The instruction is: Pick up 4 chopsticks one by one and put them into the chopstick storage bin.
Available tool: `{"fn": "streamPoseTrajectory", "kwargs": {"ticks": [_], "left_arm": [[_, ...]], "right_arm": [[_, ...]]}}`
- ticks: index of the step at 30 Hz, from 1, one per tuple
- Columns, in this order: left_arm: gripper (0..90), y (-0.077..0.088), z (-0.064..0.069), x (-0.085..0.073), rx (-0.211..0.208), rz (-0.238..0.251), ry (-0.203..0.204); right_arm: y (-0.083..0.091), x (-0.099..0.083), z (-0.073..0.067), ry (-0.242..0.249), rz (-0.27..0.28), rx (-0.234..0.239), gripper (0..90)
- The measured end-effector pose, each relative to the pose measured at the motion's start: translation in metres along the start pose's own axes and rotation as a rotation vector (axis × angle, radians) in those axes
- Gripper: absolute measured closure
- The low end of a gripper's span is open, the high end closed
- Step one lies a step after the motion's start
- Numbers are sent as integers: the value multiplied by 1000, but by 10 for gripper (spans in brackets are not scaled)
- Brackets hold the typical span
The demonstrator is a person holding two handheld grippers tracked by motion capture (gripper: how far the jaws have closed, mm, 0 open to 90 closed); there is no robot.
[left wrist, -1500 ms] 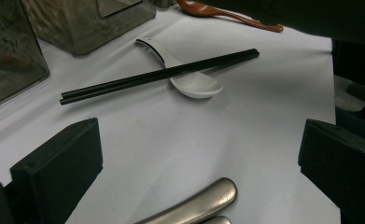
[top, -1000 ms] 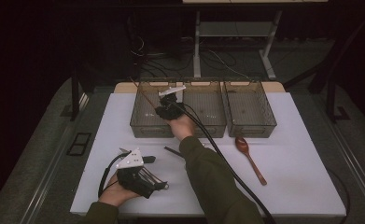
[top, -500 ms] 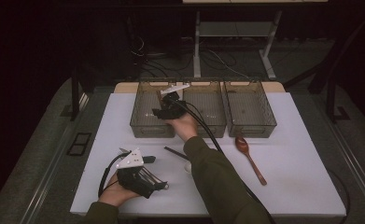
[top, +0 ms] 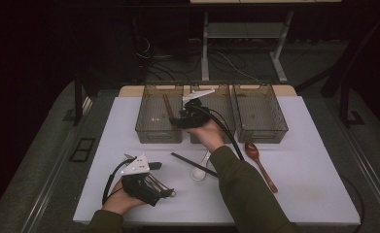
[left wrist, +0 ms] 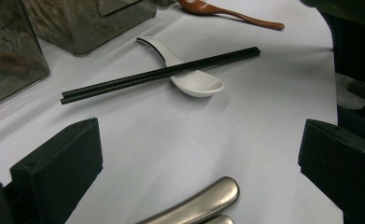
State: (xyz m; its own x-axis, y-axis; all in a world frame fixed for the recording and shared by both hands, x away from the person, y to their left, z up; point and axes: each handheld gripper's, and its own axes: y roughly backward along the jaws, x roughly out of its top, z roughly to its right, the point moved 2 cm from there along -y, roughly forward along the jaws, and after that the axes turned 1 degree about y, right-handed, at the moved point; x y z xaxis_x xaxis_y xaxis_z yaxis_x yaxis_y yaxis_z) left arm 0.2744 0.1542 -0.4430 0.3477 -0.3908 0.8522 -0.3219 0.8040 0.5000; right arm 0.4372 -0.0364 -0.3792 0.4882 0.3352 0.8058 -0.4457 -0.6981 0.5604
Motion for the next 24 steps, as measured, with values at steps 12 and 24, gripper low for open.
{"fn": "streamPoseTrajectory", "kwargs": {"ticks": [12, 24], "left_arm": [[0, -1, 0, -1, 5, -3, 6], [0, -1, 0, -1, 7, -6, 11]], "right_arm": [[41, -22, 11, 39, 9, 17, 400], [74, -47, 19, 45, 9, 32, 376]]}}
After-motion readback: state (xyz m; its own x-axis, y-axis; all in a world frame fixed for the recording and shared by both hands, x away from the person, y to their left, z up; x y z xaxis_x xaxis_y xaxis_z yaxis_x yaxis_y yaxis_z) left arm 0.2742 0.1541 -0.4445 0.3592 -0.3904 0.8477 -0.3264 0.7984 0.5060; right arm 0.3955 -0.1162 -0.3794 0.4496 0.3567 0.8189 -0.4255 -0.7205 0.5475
